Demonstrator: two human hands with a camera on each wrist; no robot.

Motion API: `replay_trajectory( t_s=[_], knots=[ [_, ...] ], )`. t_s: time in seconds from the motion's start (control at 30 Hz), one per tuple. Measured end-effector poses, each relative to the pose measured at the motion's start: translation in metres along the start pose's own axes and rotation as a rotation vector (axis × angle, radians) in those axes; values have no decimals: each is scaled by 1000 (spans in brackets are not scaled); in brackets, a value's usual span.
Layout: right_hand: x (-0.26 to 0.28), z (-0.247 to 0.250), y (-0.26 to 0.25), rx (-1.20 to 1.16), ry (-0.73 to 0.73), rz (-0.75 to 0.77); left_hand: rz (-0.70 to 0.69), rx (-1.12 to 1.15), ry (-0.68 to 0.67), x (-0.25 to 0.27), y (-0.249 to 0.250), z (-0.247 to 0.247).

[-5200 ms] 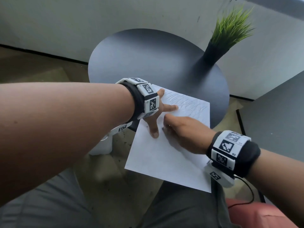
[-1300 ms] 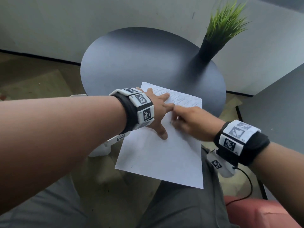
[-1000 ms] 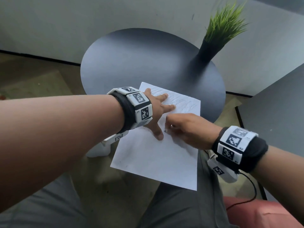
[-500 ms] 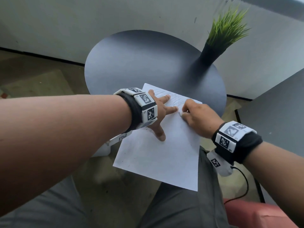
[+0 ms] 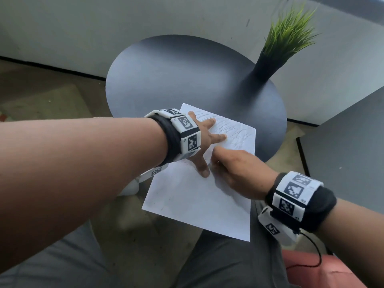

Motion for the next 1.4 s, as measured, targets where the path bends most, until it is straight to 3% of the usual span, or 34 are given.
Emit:
replay_trajectory(
  t_s=[0.07,0.2,0.27,0.33,0.4,0.5,0.57,0.73,0.9,0.97,1.07,1.1,1.23,1.3,1.4],
  knots=[
    [1,7,11,-31,-47,15,3,1,3,0,0,0],
    [-11,23,46,-63,166,-355,8,12,1,0,0,0],
    [-10,12,30,21,143,-271,-3,1,8,-1,0,0],
    [-2,2,6,14,22,-55,1,-8,2,-1,0,0],
    [2,5,8,-28,-44,-7,12,-3,-9,-1,1,0],
    [-8,23,43,-78,100,-302,23,23,2,-1,2,-1],
    [-10,21,46,-68,170,-383,28,26,6,-1,2,-2],
    [-1,2,3,-2,-45,-4,31,26,-4,0,3,0],
    [-14,27,42,-2,128,-347,37,61,6,-1,2,-2],
    [-14,18,25,55,110,-244,27,56,7,-2,3,-1],
    [-6,3,1,15,-31,39,36,35,-4,-1,4,-1],
    [-6,6,5,-6,-39,35,37,38,0,-2,4,-1],
    [-17,25,37,-57,128,-268,36,64,21,-2,3,-3],
    [-16,19,29,7,116,-200,25,65,23,-3,3,-2],
    [-5,10,17,-13,-40,52,13,46,9,-3,2,-1]
  ],
)
Point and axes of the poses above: each hand's wrist, its own x-axis away from the middle knuckle, its own z-axis out of the back of the hand, y = z × x, the point moved 1 cm from there along -x, towards the middle knuckle, and after that the axes turned 12 degrees about -y, right-handed, at the moved point
